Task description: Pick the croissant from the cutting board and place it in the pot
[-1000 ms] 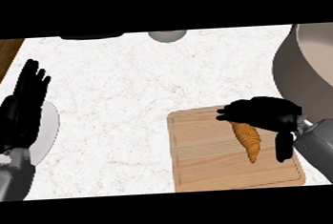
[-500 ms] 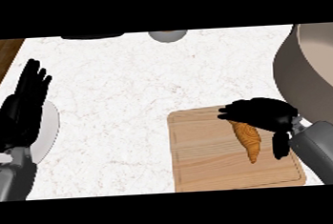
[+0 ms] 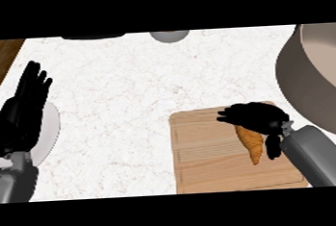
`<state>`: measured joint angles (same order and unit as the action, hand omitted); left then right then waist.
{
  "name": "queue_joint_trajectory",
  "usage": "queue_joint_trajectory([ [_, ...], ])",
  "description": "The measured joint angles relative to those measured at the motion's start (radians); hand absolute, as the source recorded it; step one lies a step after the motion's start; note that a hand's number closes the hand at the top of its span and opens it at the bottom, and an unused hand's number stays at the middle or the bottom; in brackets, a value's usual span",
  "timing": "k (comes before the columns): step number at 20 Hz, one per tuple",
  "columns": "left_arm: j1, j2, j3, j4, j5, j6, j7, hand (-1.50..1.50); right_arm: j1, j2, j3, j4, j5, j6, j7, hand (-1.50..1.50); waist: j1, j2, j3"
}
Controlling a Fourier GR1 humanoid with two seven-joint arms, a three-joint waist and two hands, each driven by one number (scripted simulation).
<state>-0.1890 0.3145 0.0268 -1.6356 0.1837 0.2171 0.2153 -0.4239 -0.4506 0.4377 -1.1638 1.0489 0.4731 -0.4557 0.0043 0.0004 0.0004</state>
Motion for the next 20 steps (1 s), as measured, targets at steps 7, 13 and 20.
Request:
queue_joint_trajectory([
  [7,0.015,-0.016,0.022,-0.005,-0.012,-0.028,-0.008,0.00,-0.034,0.015,0.009,0.092,0.090,-0.095,-0.128,1.50,0.003,-0.002,-0.002],
  [13,0.020,-0.048,0.026,-0.001,-0.043,-0.032,-0.020,0.00,-0.030,0.029,-0.016,0.097,0.139,-0.116,-0.198,1.50,0.000,-0.004,-0.002],
  [20,-0.021,-0.052,0.050,-0.003,-0.056,-0.033,0.031,0.00,0.025,0.062,-0.063,0.053,0.165,-0.135,-0.188,1.50,-0.010,-0.007,-0.003],
])
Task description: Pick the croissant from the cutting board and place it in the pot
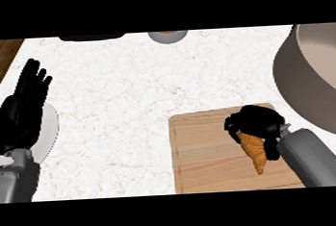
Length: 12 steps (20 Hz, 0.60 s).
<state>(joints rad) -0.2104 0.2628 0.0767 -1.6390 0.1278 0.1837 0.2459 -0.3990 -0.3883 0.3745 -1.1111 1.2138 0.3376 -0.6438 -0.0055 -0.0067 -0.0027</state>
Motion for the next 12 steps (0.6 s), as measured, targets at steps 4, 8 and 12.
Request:
queue_joint_trajectory([
  [4,0.032,0.011,0.021,-0.009,0.006,-0.002,-0.002,0.00,0.132,0.063,-0.079,-0.112,-0.052,0.000,0.156,1.50,-0.031,-0.013,-0.006],
  [8,0.059,0.015,0.036,-0.017,0.009,-0.004,-0.014,0.00,0.292,0.131,-0.125,-0.296,-0.109,0.014,0.288,1.50,-0.052,-0.015,-0.005],
  [12,0.059,0.017,0.045,-0.016,0.010,-0.001,-0.009,0.00,0.399,0.203,-0.198,-0.511,-0.198,0.000,0.376,1.50,-0.065,-0.013,-0.001],
])
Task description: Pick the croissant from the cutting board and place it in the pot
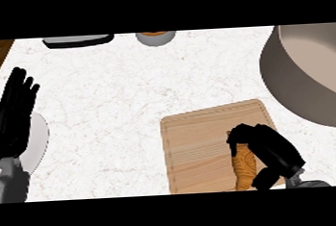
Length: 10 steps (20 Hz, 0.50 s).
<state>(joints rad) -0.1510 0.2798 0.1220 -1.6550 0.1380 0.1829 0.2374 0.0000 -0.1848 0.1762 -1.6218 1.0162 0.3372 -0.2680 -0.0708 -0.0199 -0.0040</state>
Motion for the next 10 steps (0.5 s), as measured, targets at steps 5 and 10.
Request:
queue_joint_trajectory([
  [5,0.015,-0.009,-0.006,0.003,-0.003,-0.005,-0.013,0.00,0.078,0.083,-0.118,-0.272,-0.107,-0.041,0.105,1.50,0.004,0.003,0.002],
  [10,-0.011,-0.011,-0.012,0.016,-0.004,-0.015,-0.020,0.00,0.112,0.116,-0.261,-0.502,-0.207,-0.059,0.196,1.50,0.026,0.011,0.003],
])
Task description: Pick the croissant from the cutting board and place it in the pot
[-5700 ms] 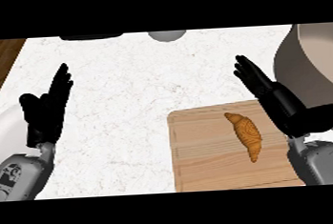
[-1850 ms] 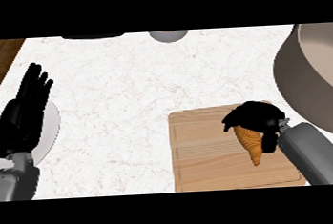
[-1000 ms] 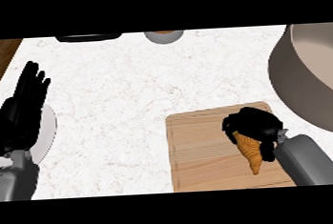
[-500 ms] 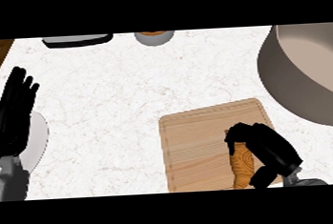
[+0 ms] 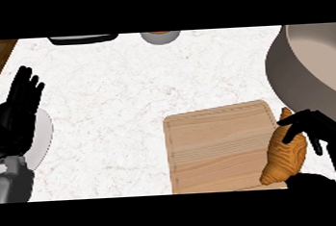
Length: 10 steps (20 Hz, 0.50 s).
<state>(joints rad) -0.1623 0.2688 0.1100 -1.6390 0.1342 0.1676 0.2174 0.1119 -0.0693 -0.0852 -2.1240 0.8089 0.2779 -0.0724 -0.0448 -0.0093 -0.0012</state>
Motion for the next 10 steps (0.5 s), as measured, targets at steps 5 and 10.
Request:
queue_joint_trajectory([
  [5,-0.025,-0.002,-0.004,0.008,-0.002,-0.012,0.008,0.00,-0.056,-0.038,-0.192,-0.089,-0.140,0.038,0.099,1.50,0.024,0.005,0.001],
  [10,-0.024,-0.012,-0.010,-0.009,-0.008,-0.019,0.018,0.00,-0.158,-0.119,-0.360,-0.007,-0.285,0.070,0.159,1.50,0.037,0.008,0.001],
])
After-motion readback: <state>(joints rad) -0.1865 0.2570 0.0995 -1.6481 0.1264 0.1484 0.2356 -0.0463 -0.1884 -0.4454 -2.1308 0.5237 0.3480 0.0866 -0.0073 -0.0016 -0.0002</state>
